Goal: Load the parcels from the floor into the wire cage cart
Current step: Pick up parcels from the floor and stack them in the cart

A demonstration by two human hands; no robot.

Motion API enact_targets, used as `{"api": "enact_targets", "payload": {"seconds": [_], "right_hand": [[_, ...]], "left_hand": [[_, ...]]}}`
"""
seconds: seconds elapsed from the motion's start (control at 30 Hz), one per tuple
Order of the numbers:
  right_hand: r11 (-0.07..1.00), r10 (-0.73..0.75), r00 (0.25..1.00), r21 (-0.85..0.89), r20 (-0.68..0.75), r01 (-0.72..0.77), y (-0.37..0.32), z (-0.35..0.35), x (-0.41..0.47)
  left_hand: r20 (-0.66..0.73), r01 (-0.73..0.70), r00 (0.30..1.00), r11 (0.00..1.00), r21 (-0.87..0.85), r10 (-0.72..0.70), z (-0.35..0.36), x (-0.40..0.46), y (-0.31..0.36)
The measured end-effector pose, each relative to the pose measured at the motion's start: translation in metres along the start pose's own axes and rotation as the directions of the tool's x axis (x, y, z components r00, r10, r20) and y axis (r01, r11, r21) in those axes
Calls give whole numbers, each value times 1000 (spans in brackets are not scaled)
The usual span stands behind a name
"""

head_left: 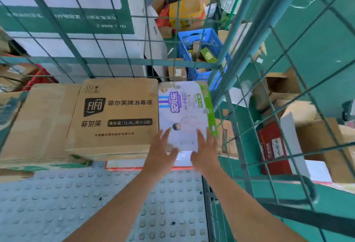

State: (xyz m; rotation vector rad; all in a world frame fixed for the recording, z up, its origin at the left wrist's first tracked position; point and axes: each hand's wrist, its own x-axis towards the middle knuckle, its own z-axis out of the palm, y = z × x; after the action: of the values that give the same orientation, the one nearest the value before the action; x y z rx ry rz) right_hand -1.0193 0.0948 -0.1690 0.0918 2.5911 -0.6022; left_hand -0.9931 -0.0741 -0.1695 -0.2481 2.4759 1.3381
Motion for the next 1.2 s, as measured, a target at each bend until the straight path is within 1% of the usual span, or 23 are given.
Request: {"api": "enact_targets", "payload": {"seconds": [0.03, 0.07, 0.1, 0.13, 0.17, 0.23, 0.3, 0.37, 0.43, 0.5, 0.57, 0.6, 0.63, 0.67, 0.7, 0.73, 0.8, 0.83, 0.87, 0.93, 1.0, 1.1, 1.2], "right_hand": [[993, -36, 997, -113, 63, 43, -1, 12, 3], [973, -69, 992, -214, 110, 92, 0, 25, 5], [952, -91, 988, -280, 128, 124, 2, 38, 6], [948, -90, 989, -296, 114, 120, 5, 52, 10], [952, -75, 994, -290, 85, 96, 9, 61, 12], [954, -49, 996, -291, 70, 67, 18, 73, 18], [939, -41, 995, -337, 96, 71, 20, 76, 22], [915, 10, 986, -398, 169, 59, 20, 74, 29], [898, 28, 974, -434, 225, 74, 10, 60, 33], [942, 78, 965, -336, 251, 11, -7, 32, 25], [980, 72, 986, -192, 154, -41, -27, 11, 7], [991, 63, 991, -121, 115, -49, -41, 5, -9], [998, 58, 991, -28, 121, -55, -54, 6, -25], [993, 65, 983, 86, 172, -81, -71, 8, -48], [967, 77, 960, 213, 269, -137, -89, 15, -71], [939, 84, 930, 285, 359, -195, -104, 24, -96], [896, 88, 882, 351, 463, -273, -136, 49, -143], [873, 68, 875, 395, 479, -284, -149, 63, -161], [872, 53, 860, 396, 508, -288, -163, 79, -186], [898, 19, 836, 359, 548, -255, -188, 106, -227], [920, -22, 795, 323, 606, -221, -214, 138, -275], [950, -46, 752, 262, 658, -171, -239, 181, -339], [974, -25, 686, 171, 727, -146, -253, 231, -401]], "left_hand": [[50, -22, 999, 968, 251, 10, 4, 2, -7], [91, -44, 996, 873, 485, -1, 8, 4, -18], [115, -65, 993, 758, 649, -13, 11, 3, -25], [131, -79, 991, 667, 741, -27, 13, 3, -33], [138, -86, 990, 625, 776, -35, 14, 1, -36], [158, -93, 986, 610, 787, -54, 18, 1, -39], [184, -111, 981, 610, 784, -58, 18, 2, -39], [215, -107, 973, 654, 749, -86, 12, 4, -33], [239, -80, 966, 764, 640, -99, -2, 6, -18], [208, -52, 976, 868, 495, -60, -24, -3, -3], [127, -12, 991, 928, 372, -38, -45, -28, 2], [97, 39, 993, 954, 297, -71, -53, -46, -2], [77, 114, 988, 971, 211, -133, -62, -66, -9], [55, 211, 975, 972, 105, -217, -70, -88, -18], [20, 311, 950, 949, -45, -310, -77, -111, -31], [-24, 389, 915, 897, -209, -403, -86, -135, -43], [-75, 460, 817, 726, -511, -571, -107, -190, -63], [-84, 453, 777, 646, -615, -624, -116, -215, -72], [-97, 440, 746, 597, -671, -659, -126, -246, -83], [-128, 408, 715, 559, -722, -687, -143, -301, -102], [-157, 391, 657, 511, -765, -737, -157, -358, -126], [-149, 394, 553, 415, -820, -820, -163, -439, -165], [-107, 382, 500, 329, -864, -860, -155, -519, -207]]}}
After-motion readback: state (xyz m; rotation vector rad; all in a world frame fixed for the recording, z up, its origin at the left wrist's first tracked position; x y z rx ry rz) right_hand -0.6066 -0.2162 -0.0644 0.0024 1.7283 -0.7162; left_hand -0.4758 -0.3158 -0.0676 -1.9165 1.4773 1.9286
